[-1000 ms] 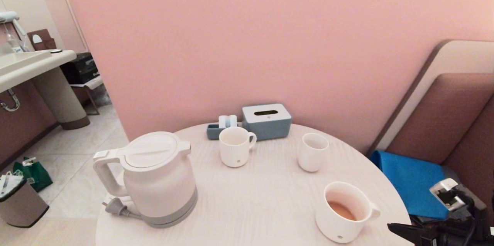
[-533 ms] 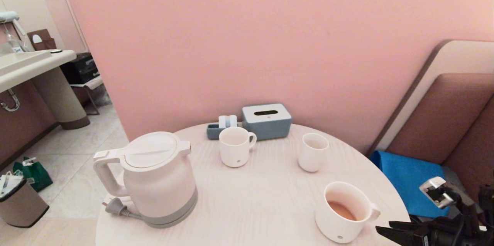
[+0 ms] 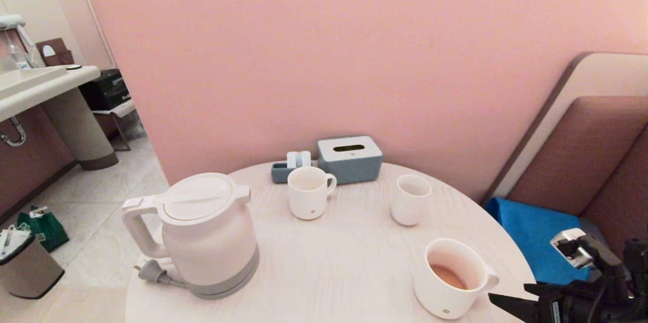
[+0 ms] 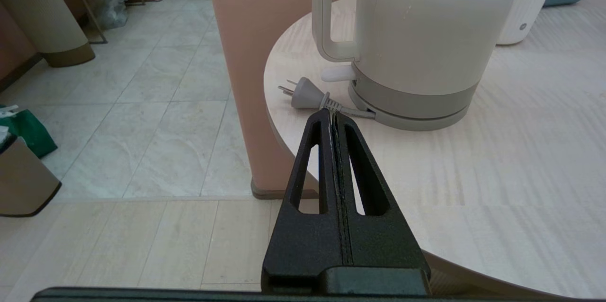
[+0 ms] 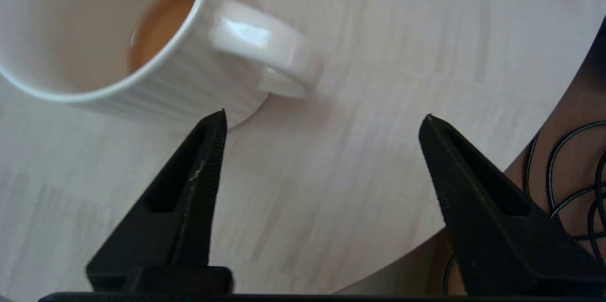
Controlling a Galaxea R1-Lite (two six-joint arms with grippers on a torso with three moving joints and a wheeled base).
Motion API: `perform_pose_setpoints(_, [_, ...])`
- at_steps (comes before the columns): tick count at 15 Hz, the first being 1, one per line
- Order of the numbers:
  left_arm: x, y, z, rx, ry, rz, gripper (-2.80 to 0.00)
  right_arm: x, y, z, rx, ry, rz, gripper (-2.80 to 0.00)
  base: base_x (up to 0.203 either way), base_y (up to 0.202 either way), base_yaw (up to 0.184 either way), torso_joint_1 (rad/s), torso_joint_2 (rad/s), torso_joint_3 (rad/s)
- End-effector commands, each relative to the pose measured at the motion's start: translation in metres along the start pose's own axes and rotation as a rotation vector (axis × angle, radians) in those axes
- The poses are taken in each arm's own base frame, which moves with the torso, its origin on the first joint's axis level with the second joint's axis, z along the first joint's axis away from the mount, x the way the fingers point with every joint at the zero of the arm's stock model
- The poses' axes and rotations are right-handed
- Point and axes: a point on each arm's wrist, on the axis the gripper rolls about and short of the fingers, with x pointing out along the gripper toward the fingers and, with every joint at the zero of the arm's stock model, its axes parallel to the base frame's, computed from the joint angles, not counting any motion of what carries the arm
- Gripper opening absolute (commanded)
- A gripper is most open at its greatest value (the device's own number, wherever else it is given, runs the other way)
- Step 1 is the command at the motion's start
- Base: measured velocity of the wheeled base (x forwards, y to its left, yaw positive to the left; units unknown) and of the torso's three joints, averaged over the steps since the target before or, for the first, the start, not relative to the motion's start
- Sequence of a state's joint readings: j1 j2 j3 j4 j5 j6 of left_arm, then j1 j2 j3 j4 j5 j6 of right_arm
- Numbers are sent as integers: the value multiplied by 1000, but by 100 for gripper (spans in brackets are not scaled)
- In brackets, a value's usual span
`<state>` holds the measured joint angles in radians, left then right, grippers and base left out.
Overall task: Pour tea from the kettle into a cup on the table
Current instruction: Pick up the cup
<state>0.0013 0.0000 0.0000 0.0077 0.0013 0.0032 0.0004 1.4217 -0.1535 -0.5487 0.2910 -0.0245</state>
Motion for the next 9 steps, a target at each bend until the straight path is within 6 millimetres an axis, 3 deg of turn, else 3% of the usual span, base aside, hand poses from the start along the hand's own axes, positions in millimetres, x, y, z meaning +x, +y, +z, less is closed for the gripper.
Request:
perform_pose_setpoints(1, [0,0,0,0,2,1,-280,5,-1,4,1,6,1,0,0,0,0,0,0,0])
perform_pose_setpoints(9, [0,0,0,0,2,1,-280,23,-7,7,-3,6,-38,0,0,0,0,0,0,0])
